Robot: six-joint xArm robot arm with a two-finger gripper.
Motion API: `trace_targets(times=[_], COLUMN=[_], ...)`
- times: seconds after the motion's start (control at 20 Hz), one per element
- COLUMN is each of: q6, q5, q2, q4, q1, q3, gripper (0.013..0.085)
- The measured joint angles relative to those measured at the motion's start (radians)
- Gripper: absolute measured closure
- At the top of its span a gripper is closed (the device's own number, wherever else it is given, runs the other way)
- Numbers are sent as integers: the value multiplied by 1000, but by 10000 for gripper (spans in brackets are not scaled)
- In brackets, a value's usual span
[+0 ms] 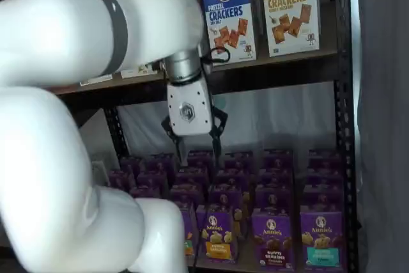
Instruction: Pick up the purple box with a brown patch in the center, on the bottom shelf, the fifth box from the left
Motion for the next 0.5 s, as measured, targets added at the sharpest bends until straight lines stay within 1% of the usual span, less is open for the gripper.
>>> trace_targets(times=[0.05,0.15,0.25,0.35,0.45,0.5], q6=[-1,-23,-23,-28,-56,-62], q5=[-21,-92,-164,-237,-292,-323], q2=[7,13,21,46,72,89], q4=[-3,16,8,10,41,48], q1=[-2,-18,-20,-23,-35,-38], q3=[15,64,105,138,158,168], gripper=[130,130,130,130,130,130])
